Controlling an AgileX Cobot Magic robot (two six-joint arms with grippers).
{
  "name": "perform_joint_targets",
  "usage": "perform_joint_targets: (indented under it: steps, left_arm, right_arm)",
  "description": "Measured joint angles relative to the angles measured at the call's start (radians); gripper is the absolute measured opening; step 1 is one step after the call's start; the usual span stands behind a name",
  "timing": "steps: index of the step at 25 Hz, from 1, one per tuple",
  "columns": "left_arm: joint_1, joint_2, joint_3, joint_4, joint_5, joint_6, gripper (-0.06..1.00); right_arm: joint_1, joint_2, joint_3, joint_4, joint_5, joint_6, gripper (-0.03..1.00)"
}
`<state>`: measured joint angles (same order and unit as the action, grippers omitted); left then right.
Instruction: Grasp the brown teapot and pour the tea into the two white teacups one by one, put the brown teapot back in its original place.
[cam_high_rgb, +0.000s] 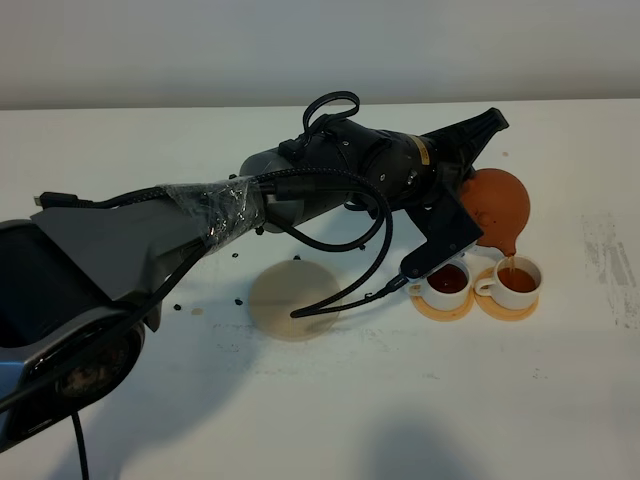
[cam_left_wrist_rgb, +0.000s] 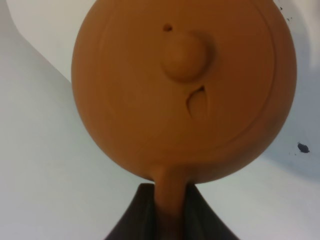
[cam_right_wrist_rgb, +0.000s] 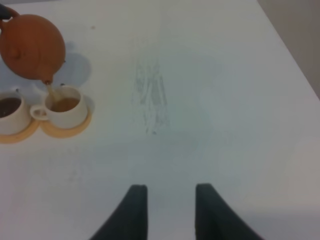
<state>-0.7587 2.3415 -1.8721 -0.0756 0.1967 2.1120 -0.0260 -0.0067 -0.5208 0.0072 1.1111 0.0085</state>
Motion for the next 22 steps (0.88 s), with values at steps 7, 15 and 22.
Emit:
perform_joint_targets:
  steps: [7,15,22]
  left_arm:
    - [-0.004,0.0,0.0,0.01,-0.006,0.002,0.08]
    - [-0.008,0.0,0.0,0.019,-0.007,0.002,0.08]
    - [-0.009,0.0,0.0,0.042,-0.007,0.002,0.08]
  right_arm:
    - [0.0,0.0,0.0,0.0,0.0,0.0,0.23]
    - [0.0,0.0,0.0,0.0,0.0,0.0,0.23]
    - [0.0,0.0,0.0,0.0,0.0,0.0,0.23]
